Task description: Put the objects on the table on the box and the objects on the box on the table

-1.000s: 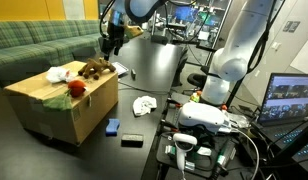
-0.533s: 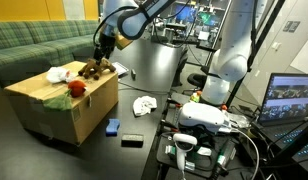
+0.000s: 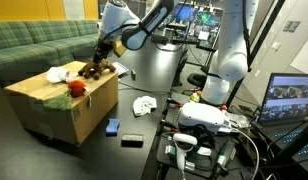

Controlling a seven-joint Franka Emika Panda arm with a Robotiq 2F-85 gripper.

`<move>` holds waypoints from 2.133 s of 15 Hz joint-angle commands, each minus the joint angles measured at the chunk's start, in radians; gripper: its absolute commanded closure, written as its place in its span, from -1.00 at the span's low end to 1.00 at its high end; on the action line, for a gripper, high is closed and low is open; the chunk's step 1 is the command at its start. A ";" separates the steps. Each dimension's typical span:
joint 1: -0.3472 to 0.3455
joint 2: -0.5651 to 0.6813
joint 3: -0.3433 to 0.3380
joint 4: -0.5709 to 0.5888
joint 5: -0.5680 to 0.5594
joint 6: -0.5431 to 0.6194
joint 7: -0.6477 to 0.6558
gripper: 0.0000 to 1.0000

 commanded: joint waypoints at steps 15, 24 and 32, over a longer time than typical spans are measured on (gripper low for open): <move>0.029 0.378 -0.087 0.316 -0.271 0.022 0.188 -1.00; 0.036 0.372 -0.071 0.315 -0.084 -0.120 0.086 -0.21; 0.099 0.307 -0.105 0.296 0.126 -0.306 0.045 0.97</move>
